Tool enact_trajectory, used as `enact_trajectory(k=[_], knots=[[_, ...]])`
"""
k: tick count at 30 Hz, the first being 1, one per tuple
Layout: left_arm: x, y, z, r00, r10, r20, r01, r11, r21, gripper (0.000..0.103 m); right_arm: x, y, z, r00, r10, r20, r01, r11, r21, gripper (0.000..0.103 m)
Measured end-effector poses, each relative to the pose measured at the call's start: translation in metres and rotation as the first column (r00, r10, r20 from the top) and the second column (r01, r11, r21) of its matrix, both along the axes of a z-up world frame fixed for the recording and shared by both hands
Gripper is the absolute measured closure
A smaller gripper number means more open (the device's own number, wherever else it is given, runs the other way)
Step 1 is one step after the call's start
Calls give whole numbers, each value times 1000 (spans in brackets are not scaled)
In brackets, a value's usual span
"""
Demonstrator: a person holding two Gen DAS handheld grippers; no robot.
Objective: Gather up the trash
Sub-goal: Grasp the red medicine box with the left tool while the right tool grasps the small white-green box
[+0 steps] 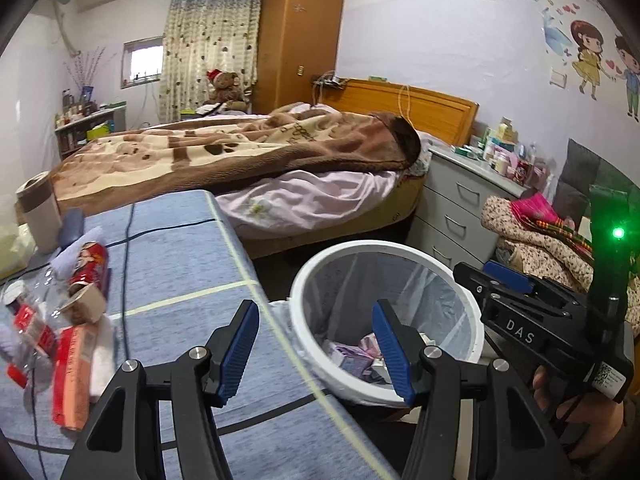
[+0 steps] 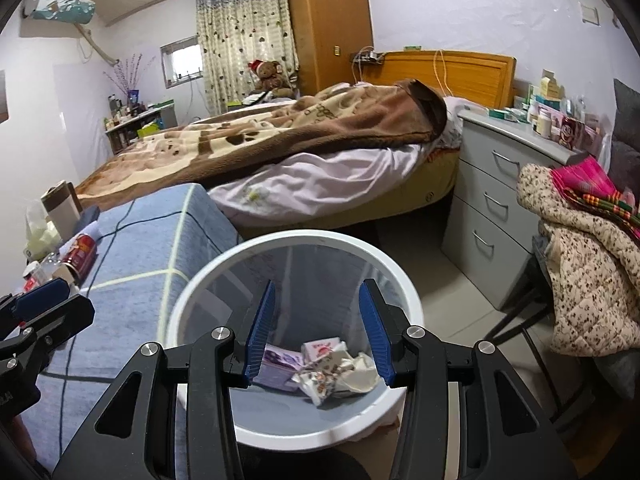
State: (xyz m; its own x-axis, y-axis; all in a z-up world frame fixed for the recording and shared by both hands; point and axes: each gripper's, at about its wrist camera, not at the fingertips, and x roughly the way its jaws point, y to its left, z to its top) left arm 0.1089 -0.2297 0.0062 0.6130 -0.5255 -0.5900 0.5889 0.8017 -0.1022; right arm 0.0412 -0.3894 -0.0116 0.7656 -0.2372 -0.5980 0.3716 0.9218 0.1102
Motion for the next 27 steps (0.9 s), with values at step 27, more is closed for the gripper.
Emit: enact_trajectory(k=[27], knots=[[18, 168, -17, 938, 347, -12, -347, 938, 29, 41, 58, 104, 8, 935, 347, 70, -348, 937, 2, 42]])
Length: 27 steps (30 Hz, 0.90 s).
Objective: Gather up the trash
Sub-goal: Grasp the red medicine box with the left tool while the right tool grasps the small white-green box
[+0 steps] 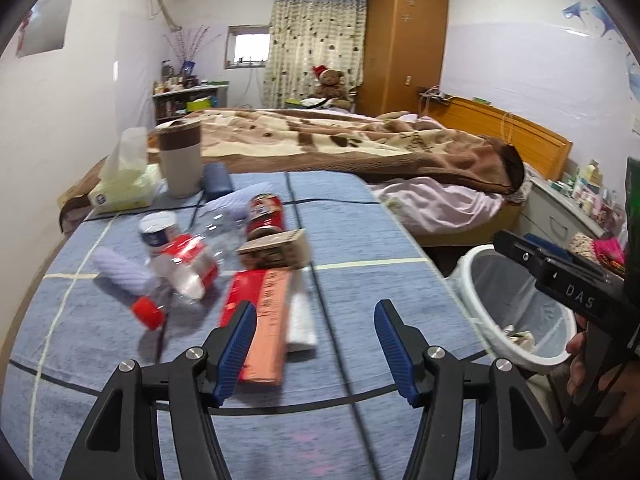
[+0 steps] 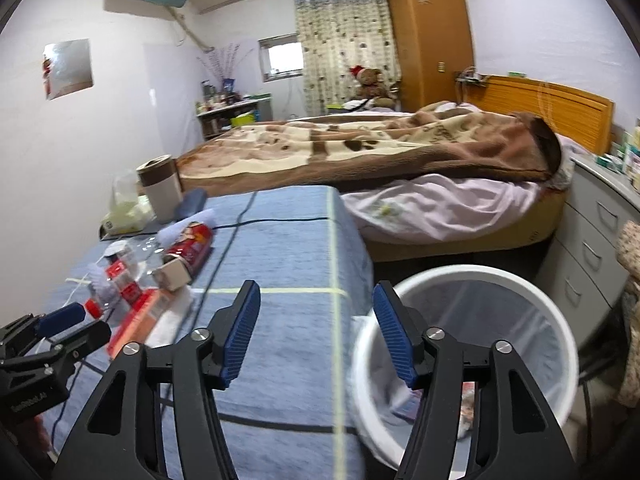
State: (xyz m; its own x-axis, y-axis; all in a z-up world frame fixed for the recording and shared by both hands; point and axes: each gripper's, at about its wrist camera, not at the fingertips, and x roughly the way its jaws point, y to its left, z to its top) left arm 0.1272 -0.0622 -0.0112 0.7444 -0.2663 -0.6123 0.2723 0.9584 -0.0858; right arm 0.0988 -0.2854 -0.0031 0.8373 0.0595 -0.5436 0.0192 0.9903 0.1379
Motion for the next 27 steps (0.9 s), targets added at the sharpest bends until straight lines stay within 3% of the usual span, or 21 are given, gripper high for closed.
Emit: enact_trajectory(k=[9, 15, 19, 23, 27], knots=[[20, 30, -22, 996, 41, -74, -43, 999, -27, 39, 30, 32, -9, 989, 148, -20, -147, 988, 45, 41], [33, 32, -34, 994, 21, -104, -23, 1000, -16, 38, 50, 52, -12, 971, 237, -30, -236, 971, 42, 41], [44, 31, -43, 989, -24, -147, 17, 998, -53, 36, 63, 61, -14, 957, 289, -42, -286, 956, 65, 41], [55, 32, -49, 987, -23, -161, 15, 998, -54, 36, 74, 73, -20, 943, 327, -61, -324, 945, 49, 41], [67, 30, -56, 983, -27, -180, 25, 1000, -13, 36, 82, 73, -23, 934, 351, -73, -343, 934, 101, 41]])
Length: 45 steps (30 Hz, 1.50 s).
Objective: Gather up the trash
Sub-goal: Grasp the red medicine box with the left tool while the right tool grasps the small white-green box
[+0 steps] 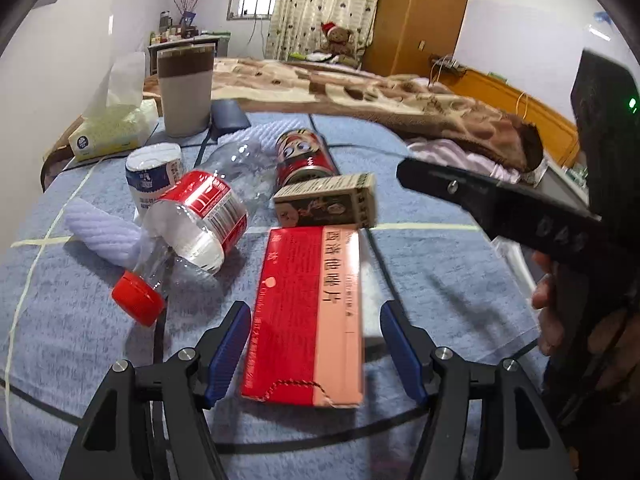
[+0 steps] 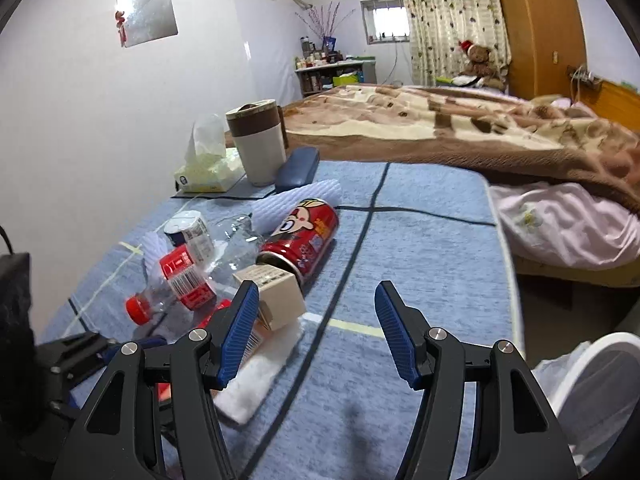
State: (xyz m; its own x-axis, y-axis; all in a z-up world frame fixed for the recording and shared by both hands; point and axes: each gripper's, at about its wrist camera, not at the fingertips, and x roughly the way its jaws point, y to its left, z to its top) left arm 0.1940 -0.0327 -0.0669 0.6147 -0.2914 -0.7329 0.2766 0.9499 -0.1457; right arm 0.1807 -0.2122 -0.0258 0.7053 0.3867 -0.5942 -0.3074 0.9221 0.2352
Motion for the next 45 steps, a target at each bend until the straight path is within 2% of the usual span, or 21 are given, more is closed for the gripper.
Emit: enact_trajectory(k=[4, 9, 18, 31, 35, 45], knots=[[8, 2, -8, 1000, -1, -30, 1, 1000, -6, 36, 7, 7, -3, 999, 33, -18, -33, 999, -2, 41], [11, 17, -16, 997, 14, -73, -21, 996, -85, 36, 12, 17, -5, 996, 77, -36, -78, 997, -13, 41], [4, 36, -16, 995, 72, -62, -75, 995, -58, 36, 20, 30, -11, 991, 116, -72, -118, 993, -26, 41], [-12, 60, -16, 990, 130, -56, -132, 990, -51, 36, 15, 43, -16, 988, 130, -78, -137, 987, -88, 41], [-15, 64, -15, 988, 146, -52, -148, 988, -37, 36, 14, 42, -17, 991, 111, -80, -119, 987, -106, 59], [-21, 62, -12, 985, 168, -43, -170, 985, -29, 37, 0, 38, -13, 995, 87, -52, -92, 991, -96, 65]])
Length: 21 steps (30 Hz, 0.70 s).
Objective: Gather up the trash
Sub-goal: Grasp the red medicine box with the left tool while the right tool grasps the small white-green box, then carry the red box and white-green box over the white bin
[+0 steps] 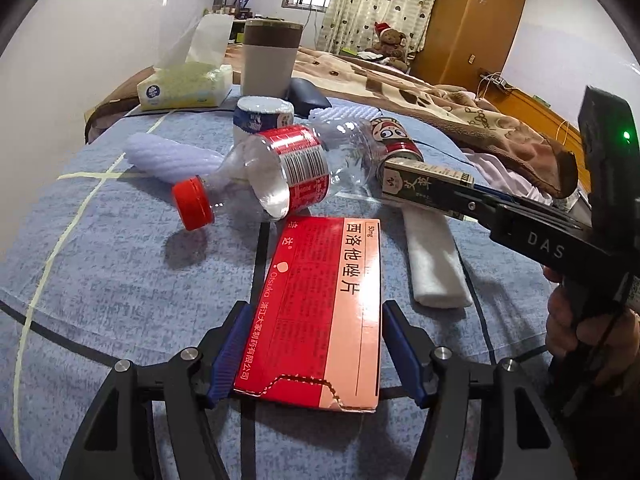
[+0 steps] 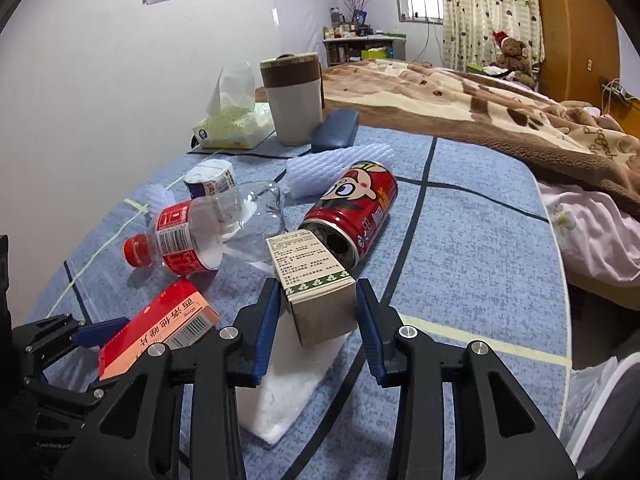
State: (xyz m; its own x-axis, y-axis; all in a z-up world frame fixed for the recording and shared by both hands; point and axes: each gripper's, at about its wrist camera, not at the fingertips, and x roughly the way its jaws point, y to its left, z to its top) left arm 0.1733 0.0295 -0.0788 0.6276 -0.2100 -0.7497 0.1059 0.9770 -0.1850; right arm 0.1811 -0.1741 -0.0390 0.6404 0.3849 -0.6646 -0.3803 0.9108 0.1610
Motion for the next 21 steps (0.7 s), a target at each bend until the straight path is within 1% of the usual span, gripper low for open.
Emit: enact_trajectory(k=[13, 17, 18, 19, 20, 21], knots=[[-16, -8, 19, 999, -9, 49, 8, 1000, 14, 38, -21, -13, 8, 998, -49, 33, 47, 998, 47, 66], [-24, -9, 28, 997, -13, 73, 13, 1000, 10, 40, -30, -22, 11, 996, -74, 45, 71, 995, 73, 66], [-25, -10, 30, 997, -17, 77, 16, 1000, 11, 50, -32, -25, 11, 995, -84, 48, 80, 994, 78, 66], [-27, -11, 32, 996, -24, 82, 24, 1000, 10, 58, -33, -27, 12, 995, -89, 47, 85, 993, 84, 66], [-29, -13, 34, 996, -32, 84, 31, 999, 11, 61, -36, -30, 13, 994, -97, 49, 92, 991, 92, 67], [-30, -15, 35, 995, -38, 87, 36, 999, 18, 61, -38, -33, 14, 993, -107, 51, 101, 990, 101, 66]])
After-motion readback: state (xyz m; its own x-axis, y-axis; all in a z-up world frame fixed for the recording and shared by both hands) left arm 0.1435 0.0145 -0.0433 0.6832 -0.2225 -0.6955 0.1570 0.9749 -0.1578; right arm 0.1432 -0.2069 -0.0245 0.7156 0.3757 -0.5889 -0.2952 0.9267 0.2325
